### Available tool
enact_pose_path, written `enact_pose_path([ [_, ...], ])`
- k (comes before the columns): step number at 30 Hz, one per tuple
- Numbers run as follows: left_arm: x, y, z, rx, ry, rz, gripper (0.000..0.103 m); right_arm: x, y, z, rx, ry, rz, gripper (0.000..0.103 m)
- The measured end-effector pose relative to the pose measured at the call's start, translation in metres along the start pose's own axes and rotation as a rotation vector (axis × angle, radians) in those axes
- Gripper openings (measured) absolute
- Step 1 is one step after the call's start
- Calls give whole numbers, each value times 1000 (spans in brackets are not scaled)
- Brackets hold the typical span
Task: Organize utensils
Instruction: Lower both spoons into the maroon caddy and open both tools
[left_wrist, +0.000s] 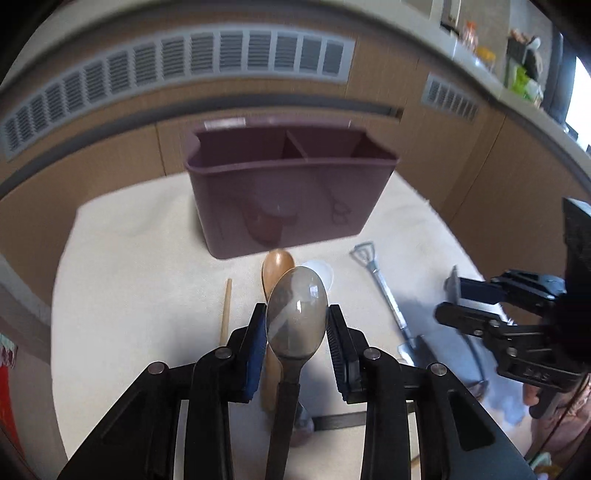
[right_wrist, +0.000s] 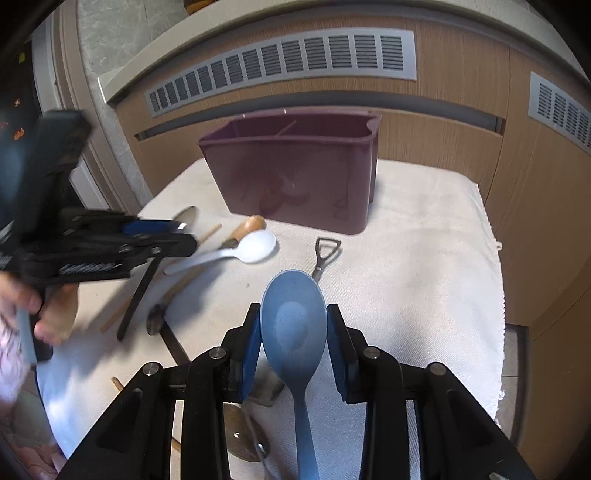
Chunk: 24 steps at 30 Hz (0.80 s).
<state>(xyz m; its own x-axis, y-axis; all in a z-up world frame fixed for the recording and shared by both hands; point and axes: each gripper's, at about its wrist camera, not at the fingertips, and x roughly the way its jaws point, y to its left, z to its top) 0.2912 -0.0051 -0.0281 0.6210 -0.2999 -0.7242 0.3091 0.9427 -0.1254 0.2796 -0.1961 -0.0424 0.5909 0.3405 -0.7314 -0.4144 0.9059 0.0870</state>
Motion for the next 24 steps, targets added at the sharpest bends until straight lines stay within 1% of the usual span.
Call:
enact_pose_path([
  [1,-9,-7,-5,3,-35,11,33,-2,2,1,-1,-5,-1,31],
  [3,-32,-9,-6,2,-117,30,32,-7,7,5,-4,-19,-12,31],
  [5,-54,-15,-1,-7,-188,10,32,-14,12,8,-8,-34,-18,31],
  [6,-62,-15,5,-7,-217,-2,32,-21,14,11,-10,-54,-23,31],
  [8,-92,-20,29,12,-306,-36,32,-40,20,24,-27,-108,-33,31],
  [9,-106,-18,38,19,-341,-40,32,-53,23,35,-37,-148,-36,30],
  [10,-124,-22,56,38,-405,-49,32,-68,27,49,-52,-198,-39,30],
  [12,-150,-25,84,53,-503,-66,32,-99,35,80,-89,-295,-66,30],
  [14,-169,-25,110,59,-595,-69,32,-130,45,112,-130,-415,-103,30],
  [15,-176,-23,122,56,-630,-72,32,-140,48,125,-145,-462,-116,30],
  [16,-179,-20,133,48,-656,-77,32,-150,51,140,-159,-510,-129,30],
  [18,-177,-12,151,31,-680,-94,32,-160,53,161,-164,-567,-142,30],
  [20,-166,-1,166,8,-691,-94,32,-159,51,178,-160,-604,-154,30],
  [22,-146,11,174,-18,-684,-102,32,-151,47,187,-160,-615,-165,30],
  [24,-130,21,174,-46,-668,-116,32,-132,39,192,-146,-603,-154,30],
])
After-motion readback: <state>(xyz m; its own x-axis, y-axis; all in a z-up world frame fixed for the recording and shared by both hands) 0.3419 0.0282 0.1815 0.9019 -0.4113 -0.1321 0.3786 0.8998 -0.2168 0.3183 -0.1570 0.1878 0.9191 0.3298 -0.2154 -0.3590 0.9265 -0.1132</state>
